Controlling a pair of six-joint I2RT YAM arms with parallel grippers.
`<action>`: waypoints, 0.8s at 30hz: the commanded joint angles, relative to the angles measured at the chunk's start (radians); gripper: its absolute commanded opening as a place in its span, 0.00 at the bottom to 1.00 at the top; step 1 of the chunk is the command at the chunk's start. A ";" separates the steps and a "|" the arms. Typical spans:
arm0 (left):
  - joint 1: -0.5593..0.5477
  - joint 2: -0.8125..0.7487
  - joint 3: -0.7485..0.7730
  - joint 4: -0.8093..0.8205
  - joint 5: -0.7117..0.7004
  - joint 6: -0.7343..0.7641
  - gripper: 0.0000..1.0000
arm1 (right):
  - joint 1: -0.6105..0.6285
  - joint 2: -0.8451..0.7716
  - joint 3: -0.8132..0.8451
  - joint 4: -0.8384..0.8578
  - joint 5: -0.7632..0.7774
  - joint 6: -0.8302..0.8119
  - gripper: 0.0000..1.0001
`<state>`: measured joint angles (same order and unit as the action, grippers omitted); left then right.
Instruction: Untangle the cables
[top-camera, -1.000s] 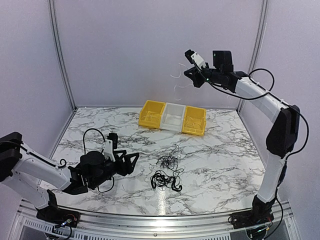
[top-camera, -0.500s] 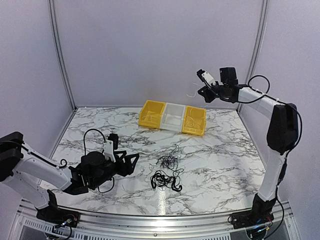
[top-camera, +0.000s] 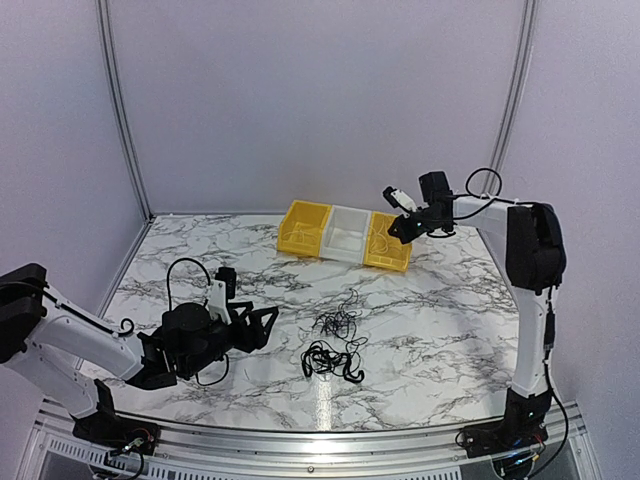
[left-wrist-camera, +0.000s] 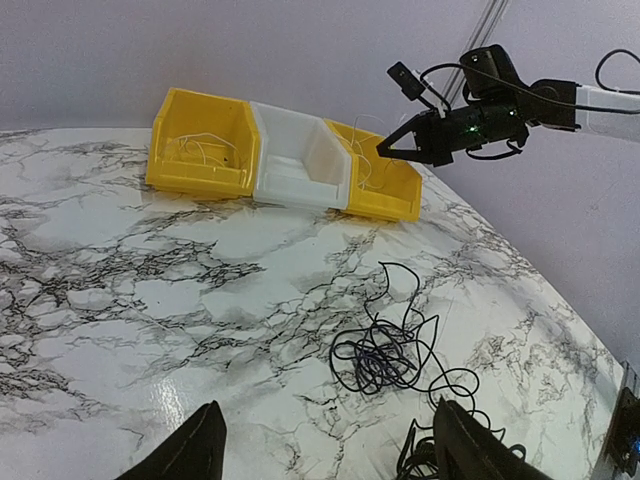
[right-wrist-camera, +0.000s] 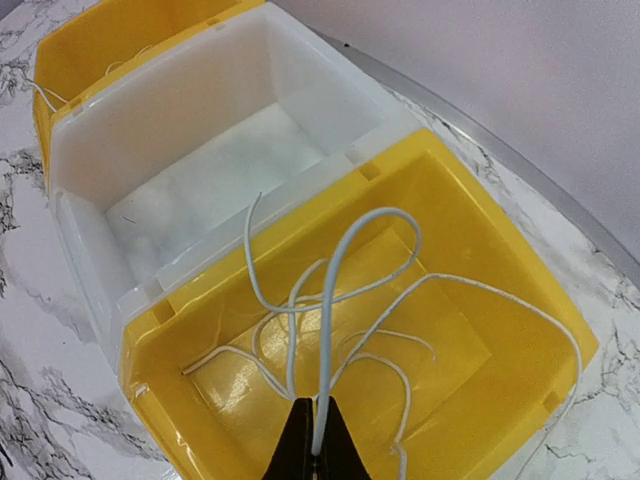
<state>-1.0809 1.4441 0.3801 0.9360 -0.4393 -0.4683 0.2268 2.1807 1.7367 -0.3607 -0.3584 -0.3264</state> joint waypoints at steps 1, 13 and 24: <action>-0.004 0.006 0.007 -0.017 -0.013 -0.011 0.74 | -0.002 0.006 0.065 -0.026 -0.011 0.051 0.00; 0.001 0.016 0.042 -0.031 -0.026 0.023 0.74 | -0.001 -0.153 0.059 -0.155 0.004 0.067 0.47; 0.151 0.097 0.297 -0.243 0.101 -0.110 0.73 | -0.057 -0.195 -0.026 -0.087 0.105 0.141 0.44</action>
<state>-0.9672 1.5036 0.6140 0.7719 -0.3985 -0.5259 0.2169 1.9419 1.7309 -0.4862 -0.2955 -0.2478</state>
